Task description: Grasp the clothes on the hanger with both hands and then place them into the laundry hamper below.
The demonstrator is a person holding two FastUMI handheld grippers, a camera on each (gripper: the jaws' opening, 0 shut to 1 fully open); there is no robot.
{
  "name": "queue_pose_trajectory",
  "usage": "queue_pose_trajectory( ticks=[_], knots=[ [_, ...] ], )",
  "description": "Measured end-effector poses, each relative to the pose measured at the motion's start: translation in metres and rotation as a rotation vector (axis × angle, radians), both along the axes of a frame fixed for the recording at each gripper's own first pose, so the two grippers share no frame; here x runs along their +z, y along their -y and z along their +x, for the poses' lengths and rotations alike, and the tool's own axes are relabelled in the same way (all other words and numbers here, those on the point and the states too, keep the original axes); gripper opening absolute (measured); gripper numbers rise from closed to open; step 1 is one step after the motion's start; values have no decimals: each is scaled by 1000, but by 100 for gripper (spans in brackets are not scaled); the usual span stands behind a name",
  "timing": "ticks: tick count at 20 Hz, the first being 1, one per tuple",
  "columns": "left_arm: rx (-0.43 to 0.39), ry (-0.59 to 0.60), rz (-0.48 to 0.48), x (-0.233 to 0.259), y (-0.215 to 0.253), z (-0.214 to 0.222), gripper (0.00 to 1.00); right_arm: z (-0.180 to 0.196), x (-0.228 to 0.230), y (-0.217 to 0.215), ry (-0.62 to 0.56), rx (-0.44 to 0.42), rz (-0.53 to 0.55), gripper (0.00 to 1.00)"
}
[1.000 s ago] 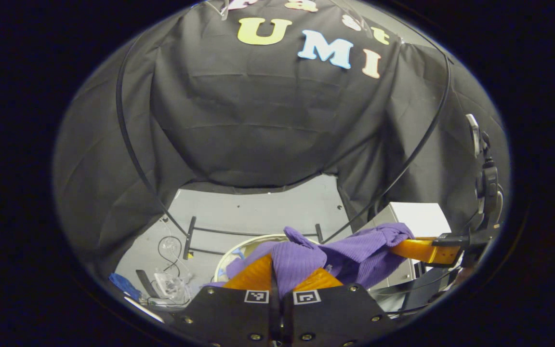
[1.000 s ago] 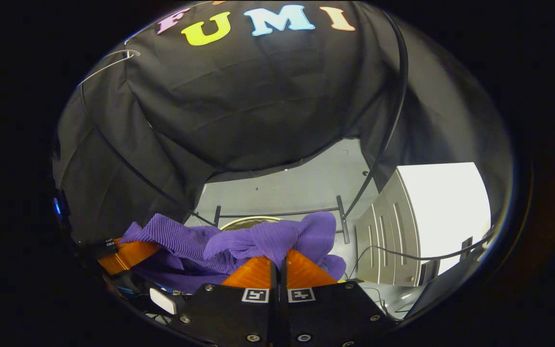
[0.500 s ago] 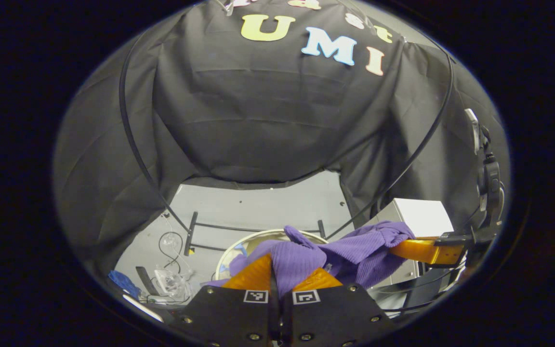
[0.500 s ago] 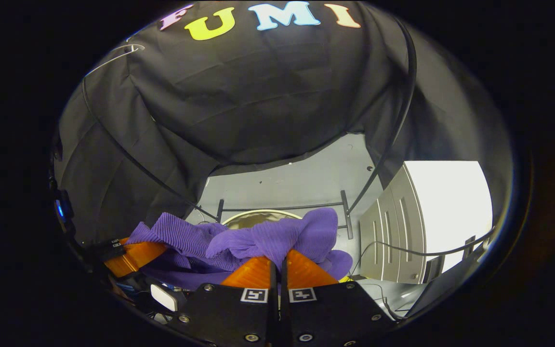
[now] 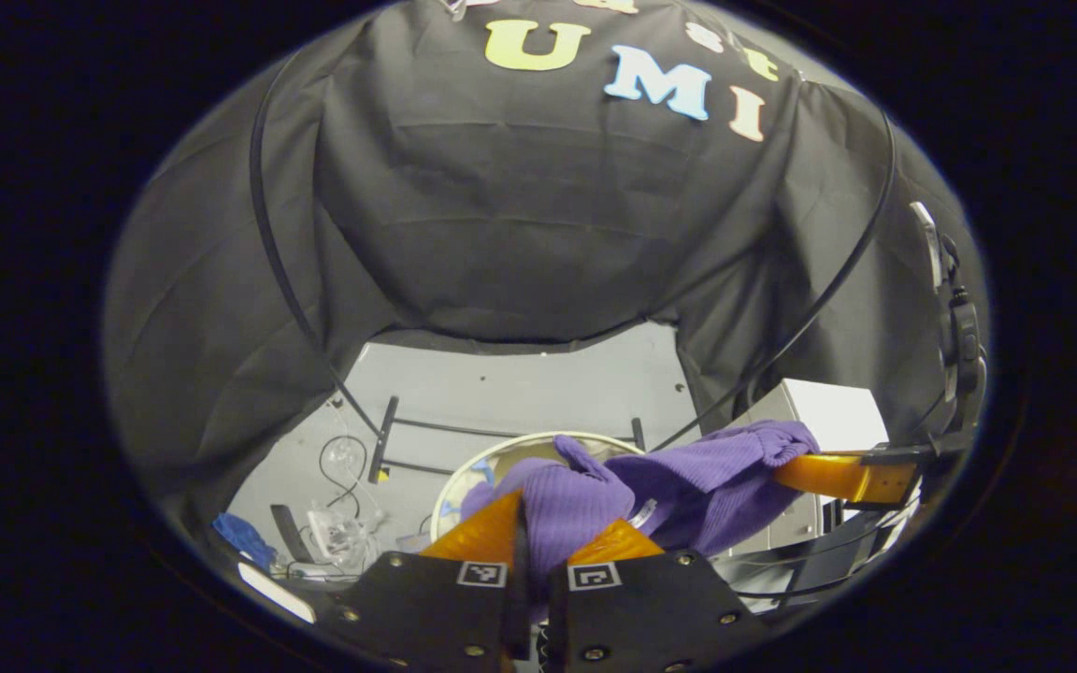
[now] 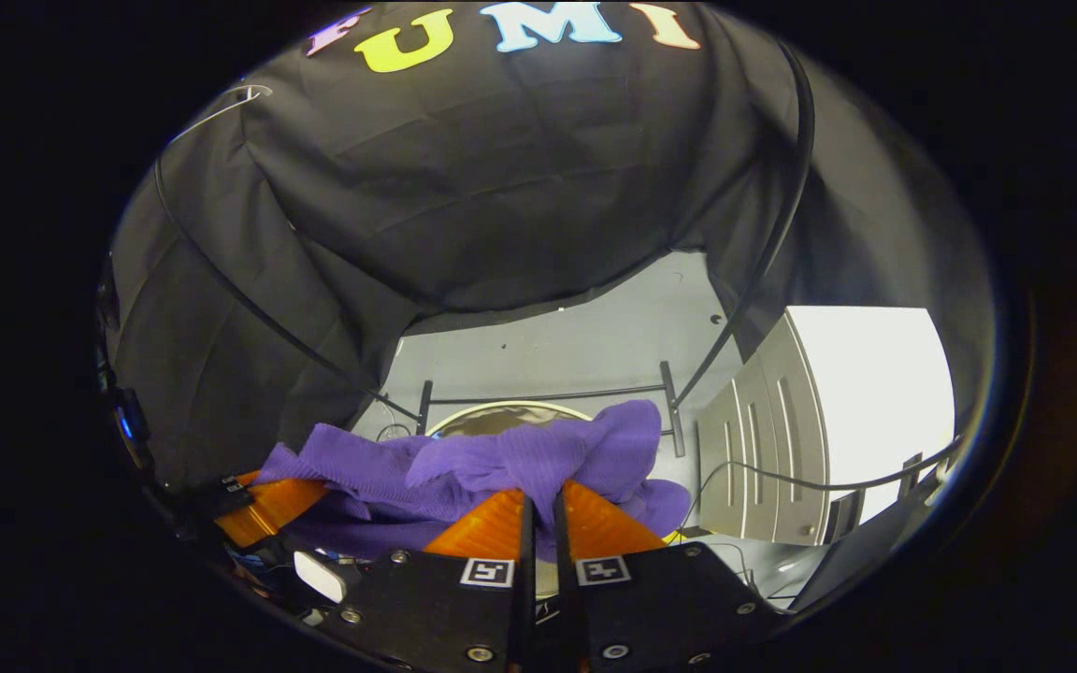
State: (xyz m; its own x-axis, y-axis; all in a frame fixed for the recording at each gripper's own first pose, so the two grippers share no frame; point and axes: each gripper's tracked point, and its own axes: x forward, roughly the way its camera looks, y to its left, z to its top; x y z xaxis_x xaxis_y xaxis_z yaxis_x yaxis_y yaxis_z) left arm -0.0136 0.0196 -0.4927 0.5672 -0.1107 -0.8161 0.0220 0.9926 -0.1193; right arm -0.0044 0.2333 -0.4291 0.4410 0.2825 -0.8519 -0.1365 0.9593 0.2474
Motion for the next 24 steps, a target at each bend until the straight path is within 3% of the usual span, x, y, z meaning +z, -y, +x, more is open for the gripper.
queue_pose_trajectory(
  ticks=[2, 5, 6, 7, 8, 10, 11, 16, 21, 22, 23, 24],
  knots=[
    [30, -20, -4, -4, -5, -5, 10, -1, 5, -7, 6, 10, 15, 16],
    [51, 0, -4, 0, -11, -5, 20, 4, 14, -15, 29, 47, 12, 28],
    [47, 14, -4, 4, -12, -6, 21, 6, 19, -17, 36, 53, 14, 41],
    [45, 28, 5, 10, -14, -6, 36, 8, 24, -17, 47, 57, 17, 52],
    [44, 47, 23, 19, -18, -6, 51, 12, 32, -17, 62, 57, 14, 71],
    [45, 90, 54, 34, -26, -3, 80, 21, 48, -15, 103, 60, 0, 92],
    [47, 109, 59, 43, -27, -2, 95, 25, 57, -12, 128, 57, -10, 95],
    [65, 195, 45, 94, -30, -6, 95, 39, 105, 7, 229, 17, -11, 95],
    [104, 333, 33, 180, -48, -6, 95, 43, 154, 46, 322, -70, -29, 96],
    [117, 363, 28, 197, -53, -5, 90, 46, 164, 53, 346, -84, -35, 95],
    [132, 393, 25, 216, -59, -4, 95, 47, 173, 59, 370, -96, -38, 95],
    [148, 422, 22, 233, -66, -4, 90, 51, 185, 63, 397, -104, -36, 95]
  ],
)
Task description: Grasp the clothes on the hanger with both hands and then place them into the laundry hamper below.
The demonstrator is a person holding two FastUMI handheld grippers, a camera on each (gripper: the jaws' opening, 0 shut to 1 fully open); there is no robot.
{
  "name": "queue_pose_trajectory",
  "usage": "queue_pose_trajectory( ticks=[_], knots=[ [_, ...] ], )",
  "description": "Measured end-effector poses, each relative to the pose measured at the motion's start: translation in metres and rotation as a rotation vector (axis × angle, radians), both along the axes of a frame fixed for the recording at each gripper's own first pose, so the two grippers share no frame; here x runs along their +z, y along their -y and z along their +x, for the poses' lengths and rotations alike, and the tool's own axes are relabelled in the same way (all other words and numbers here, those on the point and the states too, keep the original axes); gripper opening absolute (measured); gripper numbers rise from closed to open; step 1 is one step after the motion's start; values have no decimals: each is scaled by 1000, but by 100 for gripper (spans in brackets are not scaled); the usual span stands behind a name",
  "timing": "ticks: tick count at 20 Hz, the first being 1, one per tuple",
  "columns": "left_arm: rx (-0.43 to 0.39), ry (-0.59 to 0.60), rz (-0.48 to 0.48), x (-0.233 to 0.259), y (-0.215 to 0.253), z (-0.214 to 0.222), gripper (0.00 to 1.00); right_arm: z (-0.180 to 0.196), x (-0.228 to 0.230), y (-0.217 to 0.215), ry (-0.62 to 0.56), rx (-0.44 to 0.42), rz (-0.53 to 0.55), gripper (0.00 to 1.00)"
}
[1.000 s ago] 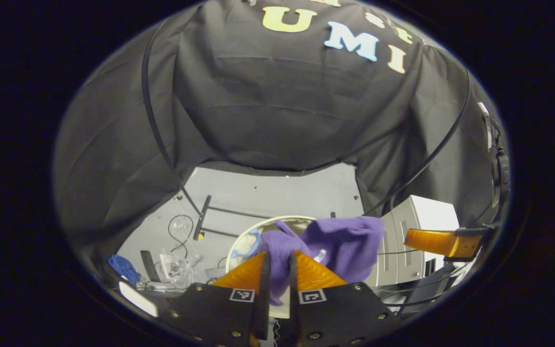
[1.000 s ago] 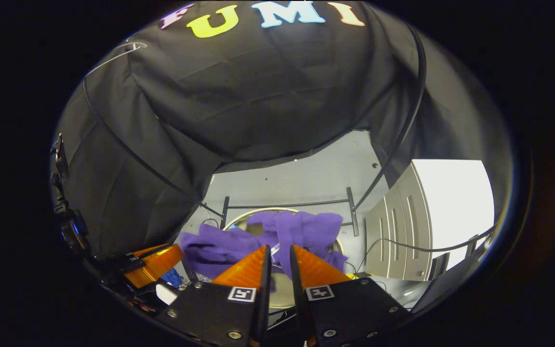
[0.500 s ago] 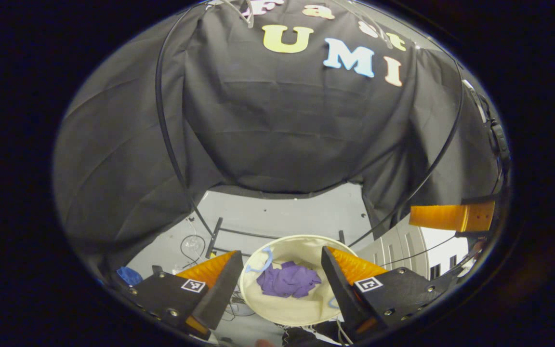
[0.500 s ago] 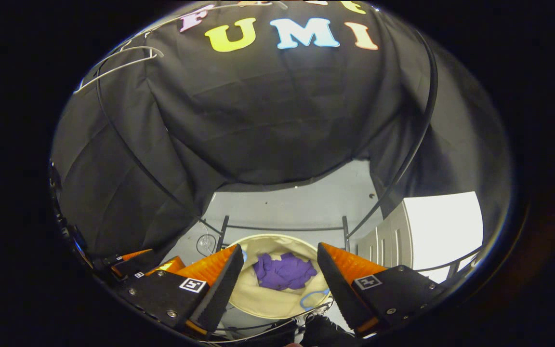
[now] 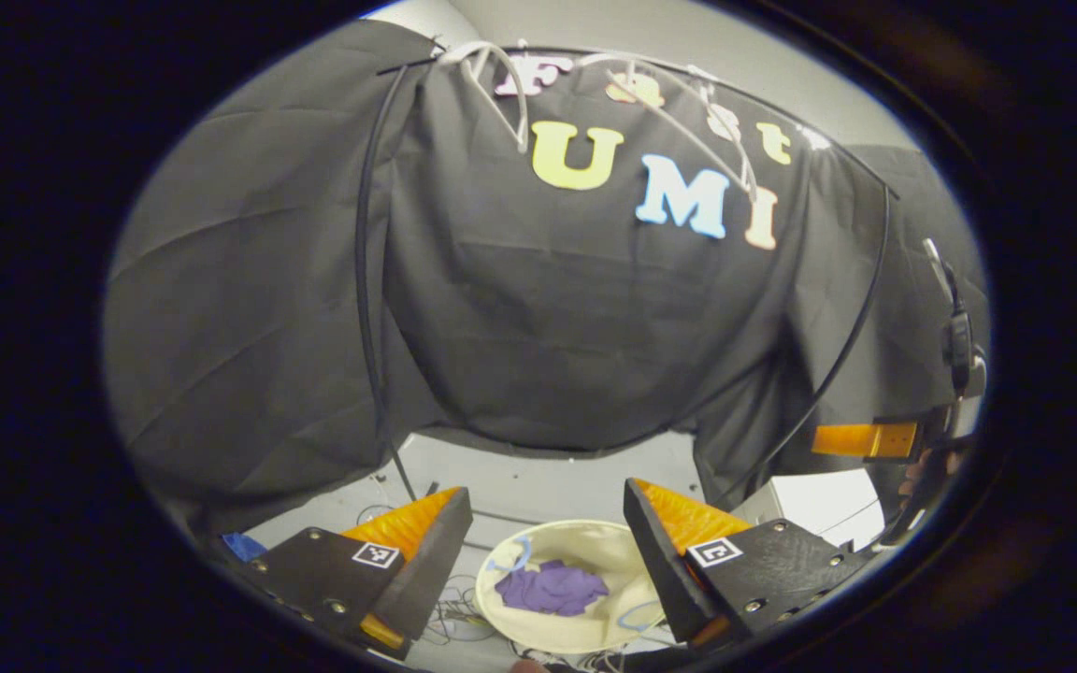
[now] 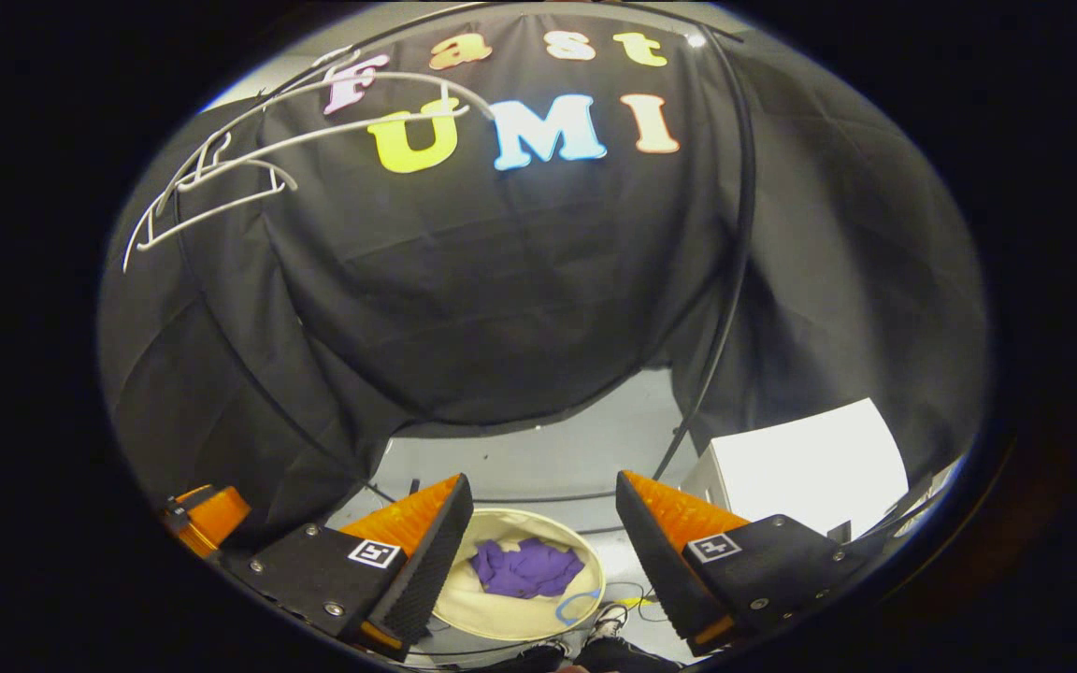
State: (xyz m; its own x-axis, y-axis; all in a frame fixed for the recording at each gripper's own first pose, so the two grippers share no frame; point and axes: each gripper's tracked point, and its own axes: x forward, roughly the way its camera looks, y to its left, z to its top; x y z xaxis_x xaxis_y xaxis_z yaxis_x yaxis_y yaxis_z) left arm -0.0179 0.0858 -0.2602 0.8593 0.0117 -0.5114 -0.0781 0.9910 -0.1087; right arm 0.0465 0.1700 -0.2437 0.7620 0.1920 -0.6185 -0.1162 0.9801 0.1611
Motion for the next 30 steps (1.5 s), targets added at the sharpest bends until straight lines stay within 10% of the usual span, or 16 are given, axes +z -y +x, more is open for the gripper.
queue_pose_trajectory(
  ticks=[8, 15, 22, 30],
  knots=[
    [86, 259, 23, 140, -13, 12, 93, 29, 122, 52, 318, -3, -3, 92],
    [78, 448, 68, 261, 65, -12, 99, 30, 188, 158, 493, -51, 8, 95],
    [89, 535, 83, 301, 137, -58, 99, 11, 202, 252, 616, -62, -57, 91],
    [125, 539, 129, 313, 113, -71, 99, 14, 215, 271, 647, -106, -28, 95]
  ],
)
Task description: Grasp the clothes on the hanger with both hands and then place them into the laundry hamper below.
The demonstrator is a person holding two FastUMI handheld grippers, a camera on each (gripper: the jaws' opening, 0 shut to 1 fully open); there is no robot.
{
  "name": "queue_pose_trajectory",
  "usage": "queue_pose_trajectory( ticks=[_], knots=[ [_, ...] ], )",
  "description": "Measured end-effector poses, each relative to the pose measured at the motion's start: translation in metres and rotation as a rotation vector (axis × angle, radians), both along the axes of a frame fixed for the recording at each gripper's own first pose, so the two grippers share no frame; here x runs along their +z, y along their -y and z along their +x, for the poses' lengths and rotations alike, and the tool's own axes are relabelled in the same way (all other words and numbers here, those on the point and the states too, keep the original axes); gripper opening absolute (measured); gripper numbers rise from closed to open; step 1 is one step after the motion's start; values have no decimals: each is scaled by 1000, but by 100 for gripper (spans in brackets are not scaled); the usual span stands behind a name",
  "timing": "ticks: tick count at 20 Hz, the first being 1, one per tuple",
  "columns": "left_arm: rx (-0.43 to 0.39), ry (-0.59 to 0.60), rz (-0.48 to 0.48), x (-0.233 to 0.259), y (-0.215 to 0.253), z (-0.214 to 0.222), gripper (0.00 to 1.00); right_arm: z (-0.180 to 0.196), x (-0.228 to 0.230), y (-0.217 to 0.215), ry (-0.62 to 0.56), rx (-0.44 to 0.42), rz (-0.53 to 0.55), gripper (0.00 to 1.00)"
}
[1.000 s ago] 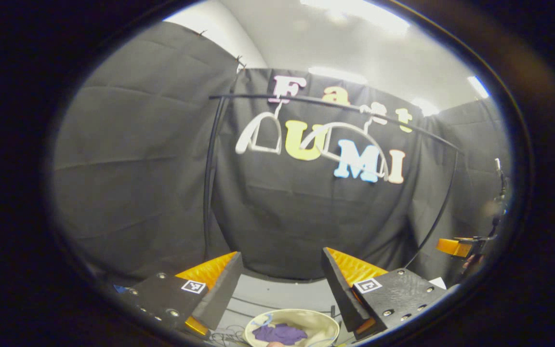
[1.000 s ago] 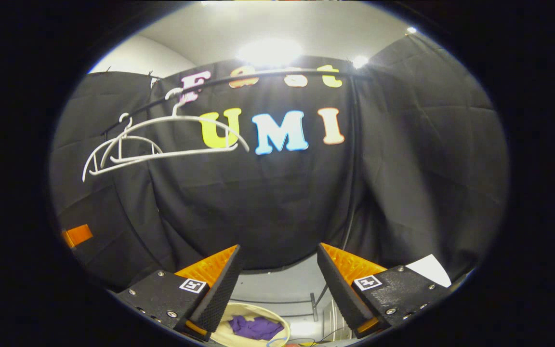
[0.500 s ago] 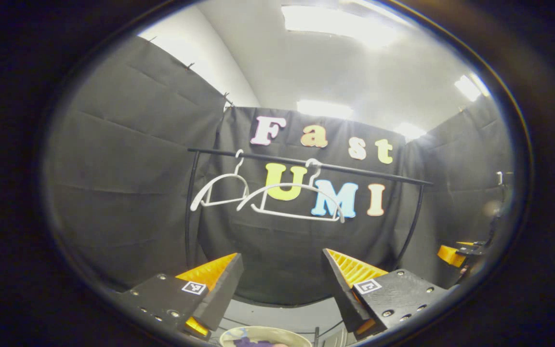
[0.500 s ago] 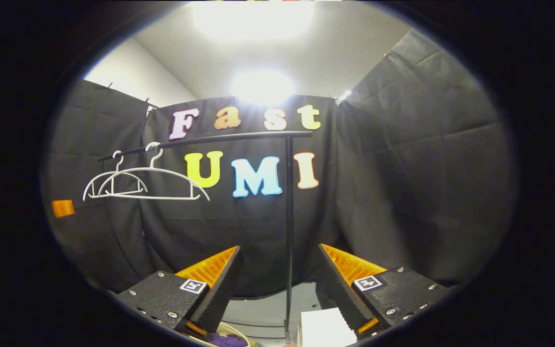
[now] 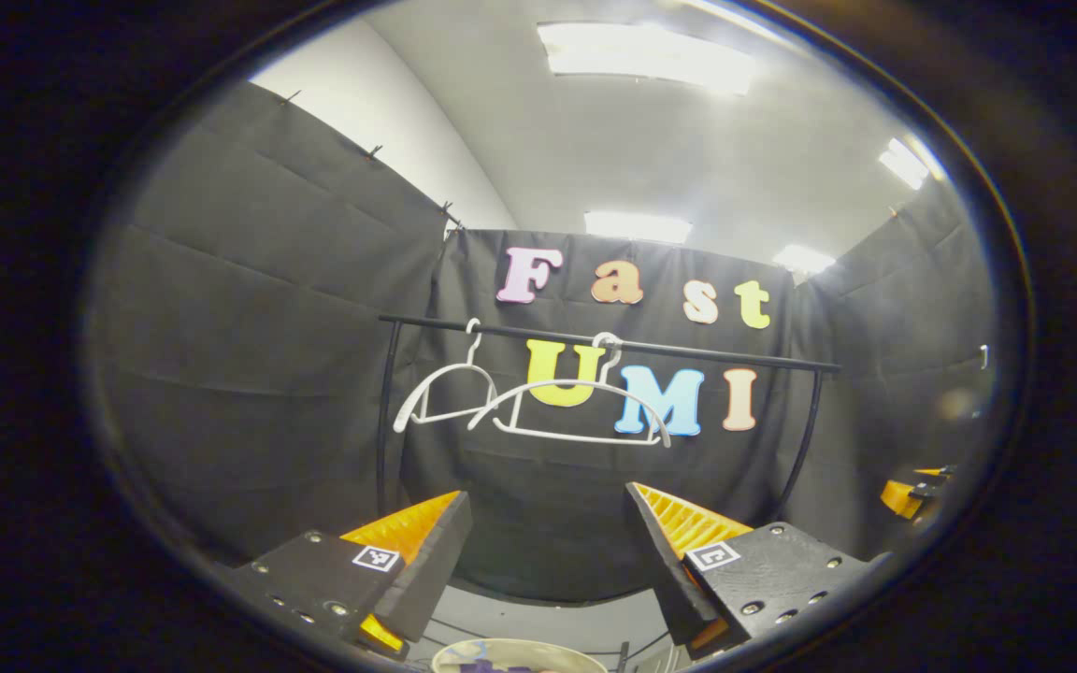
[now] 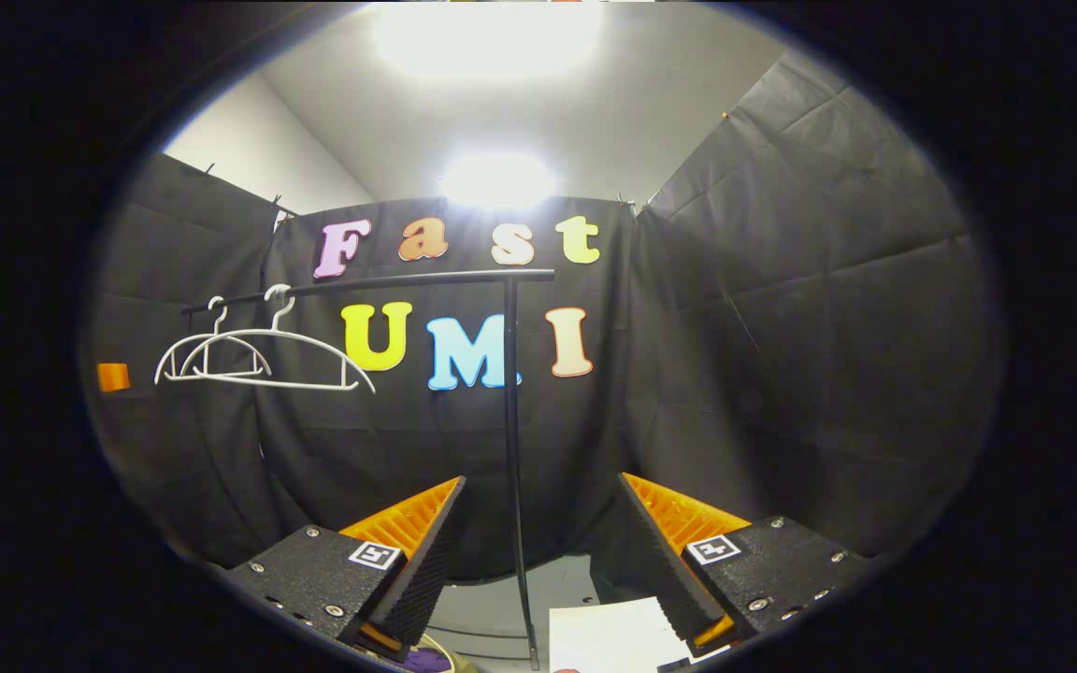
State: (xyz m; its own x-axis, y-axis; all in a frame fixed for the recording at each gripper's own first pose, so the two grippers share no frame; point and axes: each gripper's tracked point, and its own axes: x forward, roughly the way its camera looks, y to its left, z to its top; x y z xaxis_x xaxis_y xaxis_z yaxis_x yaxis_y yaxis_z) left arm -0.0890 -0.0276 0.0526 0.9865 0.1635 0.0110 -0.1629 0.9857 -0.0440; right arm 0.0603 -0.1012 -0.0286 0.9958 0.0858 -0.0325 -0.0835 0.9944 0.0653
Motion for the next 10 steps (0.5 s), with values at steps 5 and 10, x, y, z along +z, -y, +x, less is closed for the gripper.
queue_pose_trajectory(
  ticks=[5, 10],
  knots=[
    [0, -5, -5, -2, -28, 14, 99, 19, 25, -42, 45, 19, 45, 95],
    [5, 3, -4, -4, -60, 19, 90, 30, 35, -82, 64, 37, 18, 95]
  ],
)
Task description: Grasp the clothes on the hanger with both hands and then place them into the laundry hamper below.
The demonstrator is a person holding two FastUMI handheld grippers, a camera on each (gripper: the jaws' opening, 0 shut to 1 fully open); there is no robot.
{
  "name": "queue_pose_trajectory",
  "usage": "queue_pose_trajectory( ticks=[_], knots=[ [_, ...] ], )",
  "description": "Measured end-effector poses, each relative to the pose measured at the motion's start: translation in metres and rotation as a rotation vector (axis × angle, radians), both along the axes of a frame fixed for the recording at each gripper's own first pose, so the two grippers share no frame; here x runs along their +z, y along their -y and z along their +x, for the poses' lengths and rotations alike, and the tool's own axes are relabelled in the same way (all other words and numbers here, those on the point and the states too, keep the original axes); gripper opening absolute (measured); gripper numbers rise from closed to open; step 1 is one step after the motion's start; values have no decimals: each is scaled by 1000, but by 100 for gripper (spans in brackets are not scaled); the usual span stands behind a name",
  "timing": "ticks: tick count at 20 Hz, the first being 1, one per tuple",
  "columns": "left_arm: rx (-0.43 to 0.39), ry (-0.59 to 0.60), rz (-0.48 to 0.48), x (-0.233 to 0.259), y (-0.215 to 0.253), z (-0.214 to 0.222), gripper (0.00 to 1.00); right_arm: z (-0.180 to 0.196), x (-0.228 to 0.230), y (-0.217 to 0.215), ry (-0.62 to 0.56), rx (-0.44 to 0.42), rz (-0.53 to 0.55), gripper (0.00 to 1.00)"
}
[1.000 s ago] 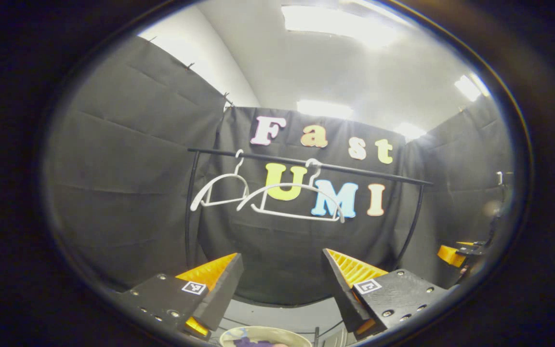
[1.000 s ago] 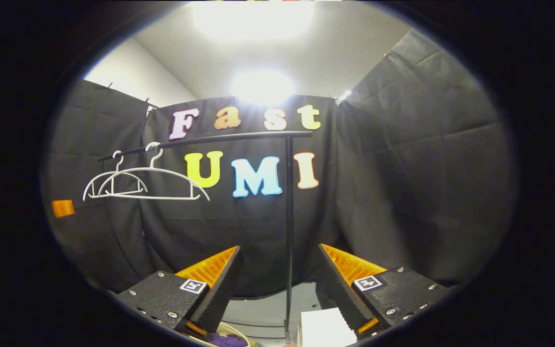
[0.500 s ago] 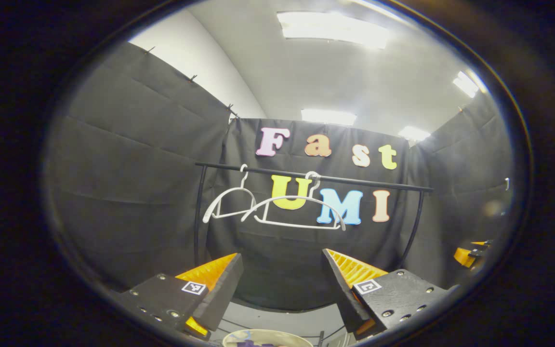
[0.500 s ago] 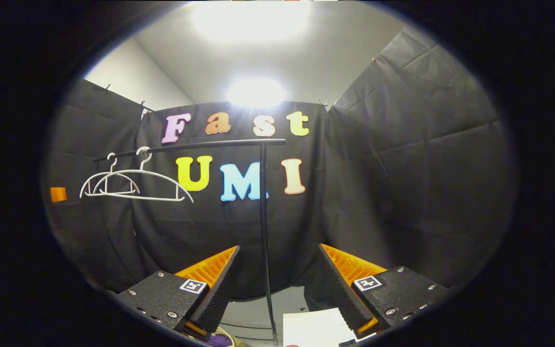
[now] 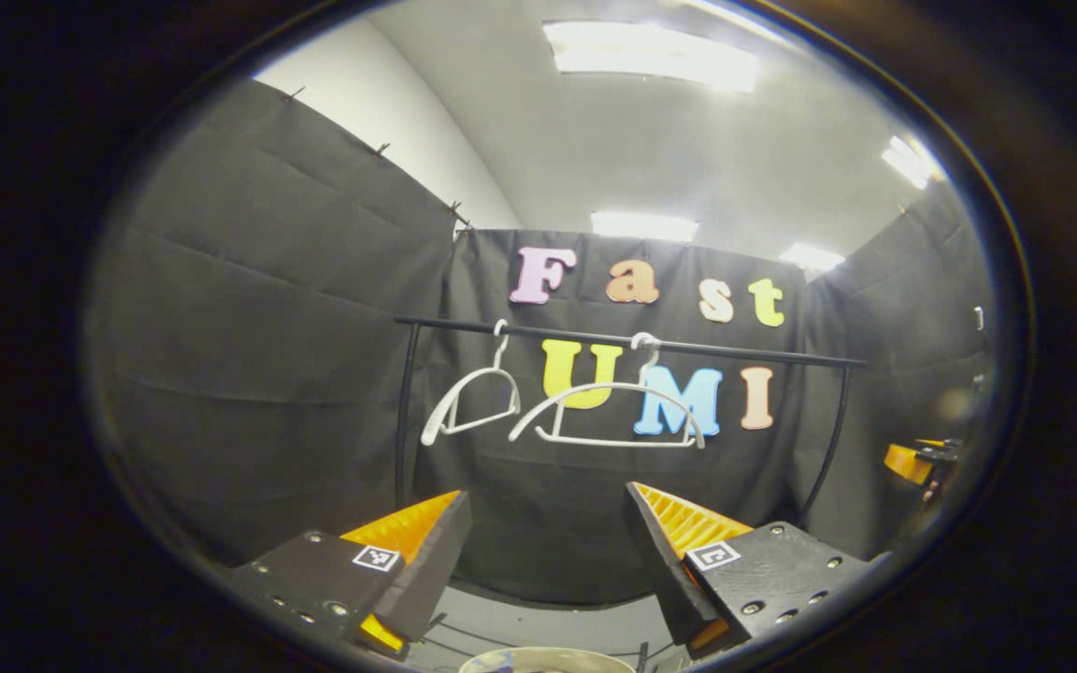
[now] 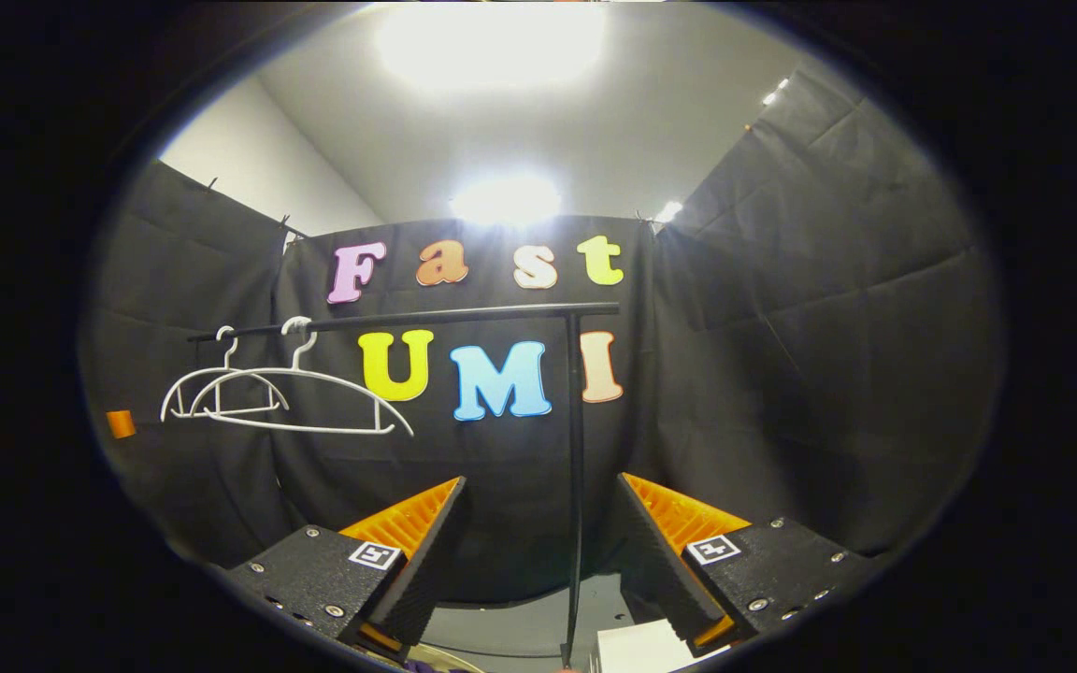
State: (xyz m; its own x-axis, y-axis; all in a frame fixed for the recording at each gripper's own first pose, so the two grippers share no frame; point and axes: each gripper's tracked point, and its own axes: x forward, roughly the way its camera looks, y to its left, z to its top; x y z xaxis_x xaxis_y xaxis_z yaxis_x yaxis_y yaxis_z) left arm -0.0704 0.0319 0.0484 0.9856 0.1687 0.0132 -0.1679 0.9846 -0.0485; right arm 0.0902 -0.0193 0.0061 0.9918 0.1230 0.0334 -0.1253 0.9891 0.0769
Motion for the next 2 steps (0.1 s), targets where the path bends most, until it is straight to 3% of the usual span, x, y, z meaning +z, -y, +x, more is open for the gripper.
queue_pose_trajectory(
  ticks=[2],
  knots=[
    [-12, -3, 0, -3, -8, 2, 90, 1, -3, -12, -6, 9, -4, 95]
  ],
)
